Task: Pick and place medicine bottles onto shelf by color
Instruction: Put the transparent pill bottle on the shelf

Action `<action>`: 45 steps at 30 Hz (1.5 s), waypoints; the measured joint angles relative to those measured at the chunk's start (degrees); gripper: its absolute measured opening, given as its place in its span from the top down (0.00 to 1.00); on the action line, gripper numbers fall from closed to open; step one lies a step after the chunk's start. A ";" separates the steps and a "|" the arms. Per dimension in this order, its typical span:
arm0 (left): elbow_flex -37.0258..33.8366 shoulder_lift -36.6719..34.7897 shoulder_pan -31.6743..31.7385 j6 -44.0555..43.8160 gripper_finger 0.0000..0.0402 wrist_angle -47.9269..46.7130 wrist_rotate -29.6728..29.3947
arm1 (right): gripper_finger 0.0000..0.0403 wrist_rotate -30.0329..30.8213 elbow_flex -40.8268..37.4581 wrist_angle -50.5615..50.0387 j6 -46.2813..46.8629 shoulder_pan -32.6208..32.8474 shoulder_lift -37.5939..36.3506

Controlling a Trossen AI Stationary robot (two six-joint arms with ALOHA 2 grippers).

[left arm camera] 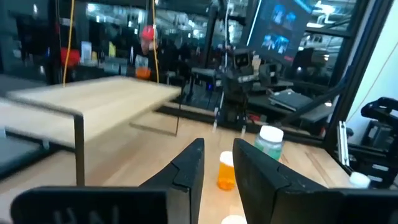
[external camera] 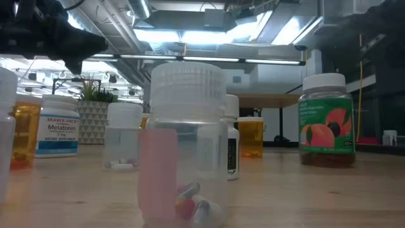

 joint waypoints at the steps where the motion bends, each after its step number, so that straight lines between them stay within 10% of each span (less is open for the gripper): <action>1: 0.00 -0.01 0.00 1.19 0.80 0.55 -0.01 | 0.20 -0.48 0.00 0.63 -0.02 0.00 0.02; 13: -0.01 0.01 -0.02 -1.52 0.80 -0.42 0.43 | 0.20 -3.77 10.17 10.97 -2.22 0.02 5.76; 21: 0.00 0.01 -0.02 -1.56 0.80 -0.44 0.56 | 0.20 -9.17 31.39 -13.27 -5.05 2.60 29.11; 29: -0.01 -0.01 -0.02 -1.56 0.80 -0.62 0.56 | 0.20 -12.97 49.21 -23.92 -5.52 18.98 53.84; 41: 0.00 0.01 -0.02 -1.29 0.80 -0.99 0.52 | 0.20 20.18 70.94 -45.25 -9.40 41.56 79.41; 45: -0.01 0.01 -0.02 -1.17 0.80 -0.99 0.51 | 0.20 21.43 73.49 -45.68 -4.89 42.57 85.83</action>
